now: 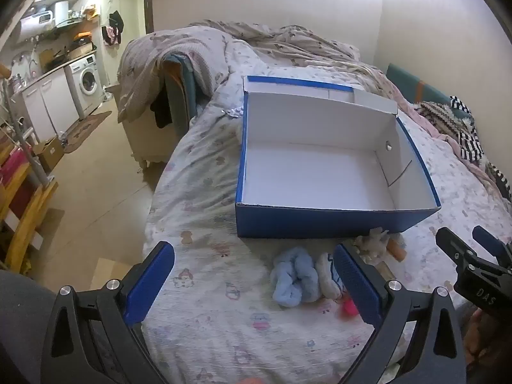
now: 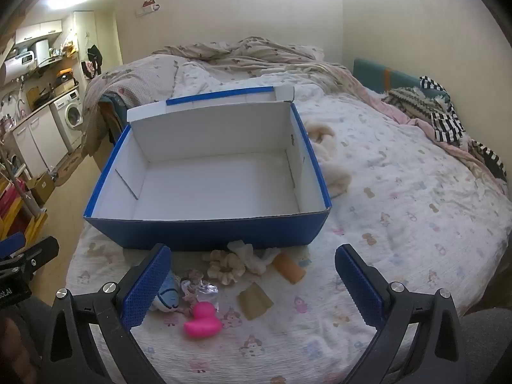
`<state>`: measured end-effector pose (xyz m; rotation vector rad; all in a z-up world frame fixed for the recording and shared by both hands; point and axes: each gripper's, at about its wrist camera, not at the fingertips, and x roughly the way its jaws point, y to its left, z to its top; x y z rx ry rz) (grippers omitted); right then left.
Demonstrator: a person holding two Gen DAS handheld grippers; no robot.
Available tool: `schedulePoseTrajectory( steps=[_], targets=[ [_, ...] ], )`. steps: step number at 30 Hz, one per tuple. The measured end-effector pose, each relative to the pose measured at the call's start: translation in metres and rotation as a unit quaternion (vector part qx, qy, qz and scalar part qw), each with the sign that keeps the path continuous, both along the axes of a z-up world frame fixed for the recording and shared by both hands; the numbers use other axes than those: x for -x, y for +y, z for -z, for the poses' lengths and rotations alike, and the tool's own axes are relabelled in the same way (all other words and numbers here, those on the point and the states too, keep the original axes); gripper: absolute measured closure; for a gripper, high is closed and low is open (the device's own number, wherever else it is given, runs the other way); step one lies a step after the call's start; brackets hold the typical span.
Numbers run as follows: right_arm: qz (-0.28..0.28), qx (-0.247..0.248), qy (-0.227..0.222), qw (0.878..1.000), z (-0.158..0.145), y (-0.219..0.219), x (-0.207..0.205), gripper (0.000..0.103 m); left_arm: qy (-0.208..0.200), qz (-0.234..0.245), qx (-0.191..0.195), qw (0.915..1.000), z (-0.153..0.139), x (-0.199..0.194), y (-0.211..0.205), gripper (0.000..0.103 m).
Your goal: Organize soft objects
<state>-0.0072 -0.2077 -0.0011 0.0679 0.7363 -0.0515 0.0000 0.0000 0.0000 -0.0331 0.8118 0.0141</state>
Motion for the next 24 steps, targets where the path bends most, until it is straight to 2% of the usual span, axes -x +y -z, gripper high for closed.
schedulePoseTrajectory(
  steps=[24],
  targets=[
    [0.000, 0.005, 0.001, 1.000, 0.0016, 0.0011, -0.0005, 0.000, 0.002, 0.002, 0.016, 0.9999, -0.0003, -0.0031, -0.0002, 0.003]
  ],
)
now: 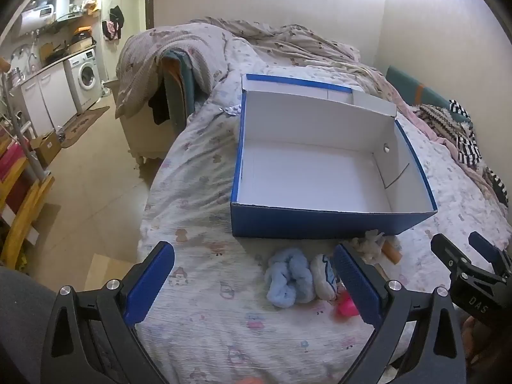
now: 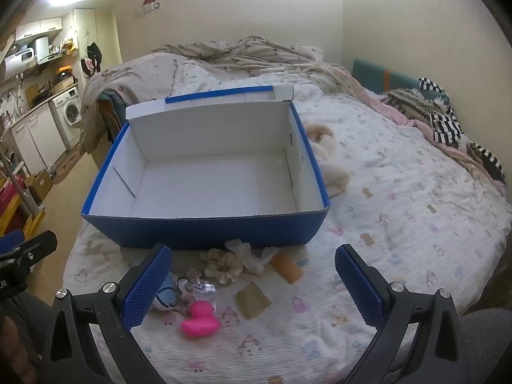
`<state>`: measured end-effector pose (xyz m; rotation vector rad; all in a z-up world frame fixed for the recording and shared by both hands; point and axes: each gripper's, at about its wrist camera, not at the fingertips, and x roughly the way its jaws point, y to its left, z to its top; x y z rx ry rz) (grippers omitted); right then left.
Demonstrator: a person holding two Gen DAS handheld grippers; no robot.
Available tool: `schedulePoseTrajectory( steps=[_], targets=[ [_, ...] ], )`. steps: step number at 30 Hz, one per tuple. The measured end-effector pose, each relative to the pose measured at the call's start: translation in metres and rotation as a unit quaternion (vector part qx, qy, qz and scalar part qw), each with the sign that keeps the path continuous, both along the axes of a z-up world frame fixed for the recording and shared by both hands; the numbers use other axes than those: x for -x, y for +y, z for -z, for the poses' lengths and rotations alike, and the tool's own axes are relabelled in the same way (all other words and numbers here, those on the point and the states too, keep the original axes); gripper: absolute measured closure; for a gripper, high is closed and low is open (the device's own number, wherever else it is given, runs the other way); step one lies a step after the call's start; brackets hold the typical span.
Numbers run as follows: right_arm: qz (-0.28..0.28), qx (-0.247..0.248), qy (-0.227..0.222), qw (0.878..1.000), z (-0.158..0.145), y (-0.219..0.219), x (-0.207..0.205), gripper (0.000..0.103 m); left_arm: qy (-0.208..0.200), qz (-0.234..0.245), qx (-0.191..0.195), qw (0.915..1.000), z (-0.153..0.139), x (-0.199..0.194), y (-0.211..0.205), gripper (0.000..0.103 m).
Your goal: Organize soft objects
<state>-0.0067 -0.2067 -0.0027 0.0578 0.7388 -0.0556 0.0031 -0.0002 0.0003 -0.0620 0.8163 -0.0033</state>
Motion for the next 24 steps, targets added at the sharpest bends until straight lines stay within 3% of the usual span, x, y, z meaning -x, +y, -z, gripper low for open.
schedulePoseTrajectory(
  steps=[24],
  targets=[
    [0.000, 0.000, 0.001, 1.000, 0.0007, -0.0007, -0.0010, 0.000, 0.005, -0.004, -0.011, 0.9999, 0.0074, -0.0014, -0.0016, 0.003]
  ],
)
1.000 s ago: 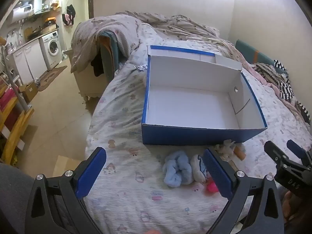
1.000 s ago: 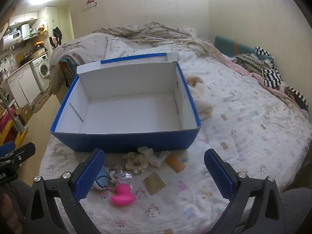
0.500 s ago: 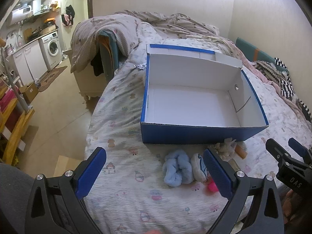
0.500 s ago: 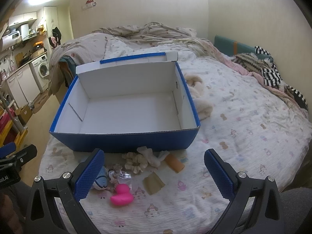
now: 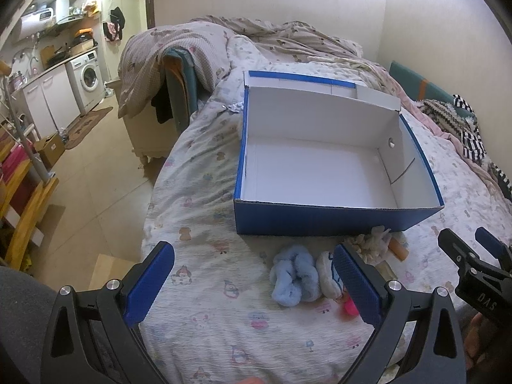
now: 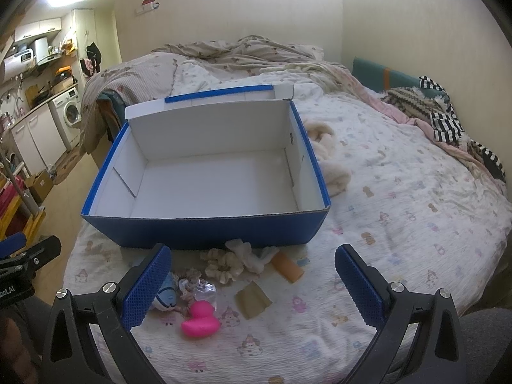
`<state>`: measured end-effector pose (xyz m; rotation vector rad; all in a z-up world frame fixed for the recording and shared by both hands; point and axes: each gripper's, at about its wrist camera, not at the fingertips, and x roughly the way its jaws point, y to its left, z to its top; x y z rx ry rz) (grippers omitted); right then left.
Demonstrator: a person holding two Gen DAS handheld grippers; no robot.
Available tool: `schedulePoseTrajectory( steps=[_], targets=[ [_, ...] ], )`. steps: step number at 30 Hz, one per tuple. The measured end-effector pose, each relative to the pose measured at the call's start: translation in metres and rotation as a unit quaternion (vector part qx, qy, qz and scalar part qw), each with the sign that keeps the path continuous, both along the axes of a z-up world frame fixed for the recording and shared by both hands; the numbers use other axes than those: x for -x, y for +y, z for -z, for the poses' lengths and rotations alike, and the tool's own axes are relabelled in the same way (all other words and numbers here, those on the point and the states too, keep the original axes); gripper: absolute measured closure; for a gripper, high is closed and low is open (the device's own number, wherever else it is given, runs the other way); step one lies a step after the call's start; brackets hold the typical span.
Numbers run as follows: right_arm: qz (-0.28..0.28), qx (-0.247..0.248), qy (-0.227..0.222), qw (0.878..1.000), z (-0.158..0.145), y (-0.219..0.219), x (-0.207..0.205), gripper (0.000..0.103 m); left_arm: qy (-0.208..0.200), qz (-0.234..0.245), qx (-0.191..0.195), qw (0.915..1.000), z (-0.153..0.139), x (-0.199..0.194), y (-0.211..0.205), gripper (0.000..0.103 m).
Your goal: Organize soft objects
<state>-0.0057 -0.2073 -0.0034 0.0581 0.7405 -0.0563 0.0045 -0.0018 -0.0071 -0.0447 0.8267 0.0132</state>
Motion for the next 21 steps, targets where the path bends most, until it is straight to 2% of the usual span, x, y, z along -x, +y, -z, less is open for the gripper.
schedulePoseTrajectory(
  steps=[21],
  targets=[
    [0.000, 0.000, 0.000, 1.000, 0.0000, 0.0002, -0.0001, 0.000, 0.006, 0.002, 0.005, 1.0000, 0.0018, -0.0003, -0.0010, 0.003]
  ],
)
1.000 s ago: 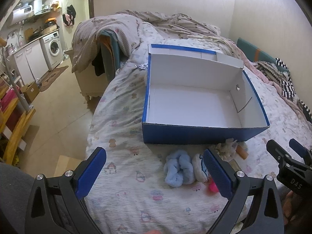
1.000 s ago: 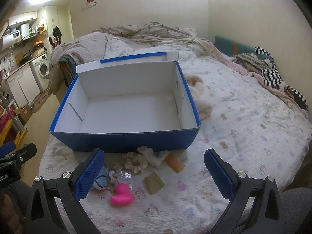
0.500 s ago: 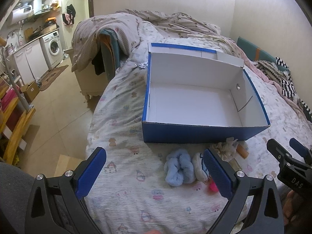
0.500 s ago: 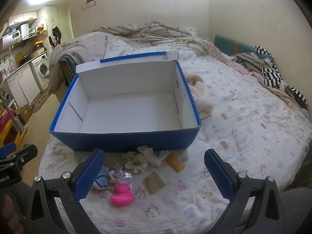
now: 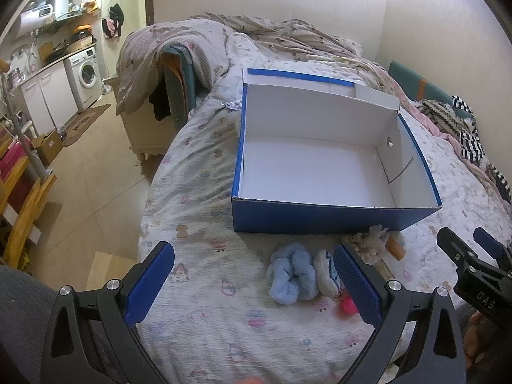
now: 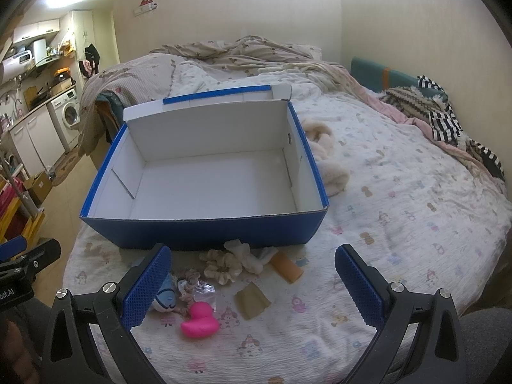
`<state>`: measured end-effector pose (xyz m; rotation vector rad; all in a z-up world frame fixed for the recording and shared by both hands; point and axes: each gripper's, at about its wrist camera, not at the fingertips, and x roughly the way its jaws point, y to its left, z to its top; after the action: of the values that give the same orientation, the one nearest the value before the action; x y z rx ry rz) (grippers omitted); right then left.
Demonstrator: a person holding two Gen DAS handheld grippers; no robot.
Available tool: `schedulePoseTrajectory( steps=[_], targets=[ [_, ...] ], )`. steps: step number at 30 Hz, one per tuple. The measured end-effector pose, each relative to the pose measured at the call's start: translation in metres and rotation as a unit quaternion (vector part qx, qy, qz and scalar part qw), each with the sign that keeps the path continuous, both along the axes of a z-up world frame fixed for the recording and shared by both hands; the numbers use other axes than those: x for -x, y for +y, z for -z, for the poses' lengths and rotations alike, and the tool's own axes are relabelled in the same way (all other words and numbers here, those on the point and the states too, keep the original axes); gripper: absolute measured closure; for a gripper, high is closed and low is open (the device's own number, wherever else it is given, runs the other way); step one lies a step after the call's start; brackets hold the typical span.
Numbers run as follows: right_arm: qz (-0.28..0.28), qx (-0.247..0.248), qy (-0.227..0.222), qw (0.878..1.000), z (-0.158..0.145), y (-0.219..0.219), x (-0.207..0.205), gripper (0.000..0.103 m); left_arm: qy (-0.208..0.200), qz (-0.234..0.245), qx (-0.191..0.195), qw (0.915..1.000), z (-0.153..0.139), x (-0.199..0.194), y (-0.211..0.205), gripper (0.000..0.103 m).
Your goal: Organize soft objects
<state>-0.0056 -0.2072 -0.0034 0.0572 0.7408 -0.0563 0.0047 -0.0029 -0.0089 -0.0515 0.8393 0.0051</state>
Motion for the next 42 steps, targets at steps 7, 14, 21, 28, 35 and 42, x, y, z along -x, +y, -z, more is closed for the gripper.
schedulePoseTrajectory(
  steps=[7, 14, 21, 28, 35, 42],
  targets=[
    [0.000, 0.000, 0.000, 1.000, 0.000, 0.000, 0.000, 0.000, 0.000, 0.000, 0.000, 1.0000, 0.000, 0.000, 0.000, 0.003],
    [0.000, 0.000, 0.000, 1.000, 0.000, 0.000, 0.000, 0.000, 0.000, 0.000, 0.000, 1.0000, 0.000, 0.000, 0.000, 0.003],
    [0.000, 0.000, 0.000, 1.000, 0.000, 0.000, 0.000, 0.000, 0.000, -0.001, 0.001, 1.0000, 0.000, 0.000, 0.000, 0.003],
    [0.001, 0.000, 0.000, 1.000, 0.000, 0.000, 0.001, 0.000, 0.000, -0.001, 0.000, 1.0000, 0.000, 0.000, 0.000, 0.003],
    [0.002, -0.004, 0.000, 1.000, 0.006, -0.007, 0.003, 0.000, 0.000, 0.000, 0.001, 1.0000, 0.000, 0.000, 0.001, 0.003],
    [-0.005, -0.026, 0.007, 1.000, -0.009, -0.010, -0.007, 0.000, 0.015, -0.001, 0.010, 0.9998, 0.000, -0.005, 0.002, 0.003]
  ],
)
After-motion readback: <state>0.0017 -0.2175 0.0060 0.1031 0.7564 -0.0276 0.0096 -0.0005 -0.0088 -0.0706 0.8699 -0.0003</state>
